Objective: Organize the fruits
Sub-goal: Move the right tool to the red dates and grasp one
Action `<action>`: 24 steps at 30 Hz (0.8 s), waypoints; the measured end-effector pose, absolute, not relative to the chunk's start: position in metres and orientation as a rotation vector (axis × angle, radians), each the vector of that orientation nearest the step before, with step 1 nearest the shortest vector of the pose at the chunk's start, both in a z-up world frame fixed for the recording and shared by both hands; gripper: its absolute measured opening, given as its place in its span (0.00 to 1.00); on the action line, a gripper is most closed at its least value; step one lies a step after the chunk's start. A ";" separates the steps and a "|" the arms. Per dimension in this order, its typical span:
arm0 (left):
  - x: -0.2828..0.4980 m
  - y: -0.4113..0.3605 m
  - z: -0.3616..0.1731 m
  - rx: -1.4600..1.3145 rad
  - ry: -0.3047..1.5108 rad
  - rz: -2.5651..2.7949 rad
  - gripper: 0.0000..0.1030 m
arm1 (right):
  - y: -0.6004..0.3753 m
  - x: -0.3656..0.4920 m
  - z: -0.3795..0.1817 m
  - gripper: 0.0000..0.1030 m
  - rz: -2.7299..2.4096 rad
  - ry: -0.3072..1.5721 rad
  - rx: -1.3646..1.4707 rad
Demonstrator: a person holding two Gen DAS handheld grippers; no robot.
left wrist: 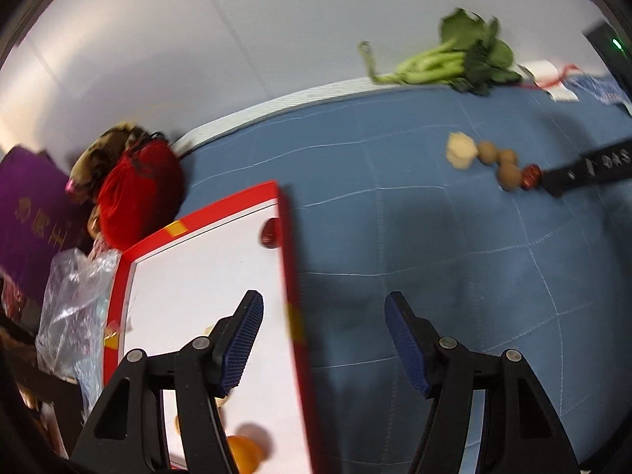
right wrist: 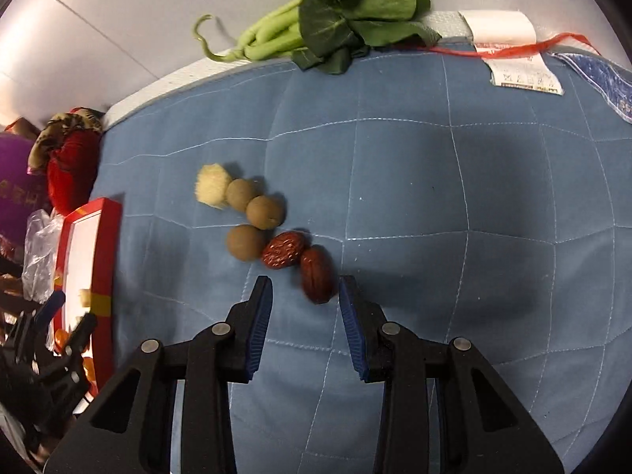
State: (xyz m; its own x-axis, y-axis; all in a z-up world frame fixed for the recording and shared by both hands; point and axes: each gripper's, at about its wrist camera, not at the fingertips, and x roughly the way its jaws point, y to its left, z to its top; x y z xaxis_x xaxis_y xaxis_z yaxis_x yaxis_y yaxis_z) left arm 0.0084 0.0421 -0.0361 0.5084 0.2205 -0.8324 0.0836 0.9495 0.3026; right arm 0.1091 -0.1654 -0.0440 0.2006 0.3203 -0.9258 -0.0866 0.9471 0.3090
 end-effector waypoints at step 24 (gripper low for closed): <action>0.046 -0.071 -0.035 0.371 0.834 -0.645 0.60 | -0.257 0.101 -0.037 0.14 0.186 1.317 0.448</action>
